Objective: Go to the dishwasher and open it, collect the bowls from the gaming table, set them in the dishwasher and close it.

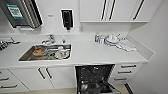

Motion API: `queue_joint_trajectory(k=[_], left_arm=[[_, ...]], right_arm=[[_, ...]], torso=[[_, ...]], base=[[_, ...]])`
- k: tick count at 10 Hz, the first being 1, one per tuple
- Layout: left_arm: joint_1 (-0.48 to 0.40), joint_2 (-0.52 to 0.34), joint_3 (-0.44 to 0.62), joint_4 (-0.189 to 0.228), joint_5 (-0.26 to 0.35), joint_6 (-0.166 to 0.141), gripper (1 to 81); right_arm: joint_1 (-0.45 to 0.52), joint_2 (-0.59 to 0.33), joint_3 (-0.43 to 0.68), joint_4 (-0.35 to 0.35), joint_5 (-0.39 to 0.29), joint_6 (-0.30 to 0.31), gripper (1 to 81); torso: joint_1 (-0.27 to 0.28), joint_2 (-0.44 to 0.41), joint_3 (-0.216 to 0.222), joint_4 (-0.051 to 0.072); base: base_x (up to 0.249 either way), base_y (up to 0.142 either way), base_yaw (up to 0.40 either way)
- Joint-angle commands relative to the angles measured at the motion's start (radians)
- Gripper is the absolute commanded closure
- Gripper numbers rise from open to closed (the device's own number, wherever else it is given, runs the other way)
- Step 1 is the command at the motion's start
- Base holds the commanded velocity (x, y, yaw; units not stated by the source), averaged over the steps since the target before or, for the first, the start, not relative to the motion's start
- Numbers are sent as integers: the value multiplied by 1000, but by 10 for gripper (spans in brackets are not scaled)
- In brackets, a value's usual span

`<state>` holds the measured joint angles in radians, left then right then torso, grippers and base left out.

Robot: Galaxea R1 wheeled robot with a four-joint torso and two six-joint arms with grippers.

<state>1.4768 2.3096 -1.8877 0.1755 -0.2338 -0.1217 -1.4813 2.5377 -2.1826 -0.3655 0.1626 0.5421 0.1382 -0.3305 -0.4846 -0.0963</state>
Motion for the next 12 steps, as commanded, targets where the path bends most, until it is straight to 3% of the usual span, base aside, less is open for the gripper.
queue_joint_trajectory(k=[1, 3, 5, 6, 9, 10, 12], left_arm=[[-48, -97, 91, -4, 4, -21, 811], [-97, -149, 142, -5, 5, -41, 811], [-183, -180, 180, -5, 11, -73, 811], [-233, -185, 202, -5, 18, -76, 811], [-414, -214, 290, -20, 150, -76, 811], [-476, -228, 317, -36, 218, -76, 811], [-578, -243, 344, -60, 283, -76, 811]], right_arm=[[22, -37, -2, -7, -49, -5, 811], [22, -34, 0, -7, -49, -10, 811], [22, -27, 8, -9, -49, -13, 811], [22, -27, 14, -9, -49, -13, 811], [22, -24, 21, -9, -48, -13, 811], [22, -20, 20, -9, -48, -13, 811], [23, -6, 6, -9, -49, -11, 811]], torso=[[0, 0, 0, 0], [0, 0, 0, 0], [0, 0, -96, 0], [0, 0, -107, 0], [0, 0, -199, 0], [0, 1, -138, 0], [1, 1, -174, 0]], base=[[0, 0, 0], [0, 0, 0], [0, 0, 0], [0, 0, 0], [0, 0, 0], [0, 0, 0], [0, 0, 0]])
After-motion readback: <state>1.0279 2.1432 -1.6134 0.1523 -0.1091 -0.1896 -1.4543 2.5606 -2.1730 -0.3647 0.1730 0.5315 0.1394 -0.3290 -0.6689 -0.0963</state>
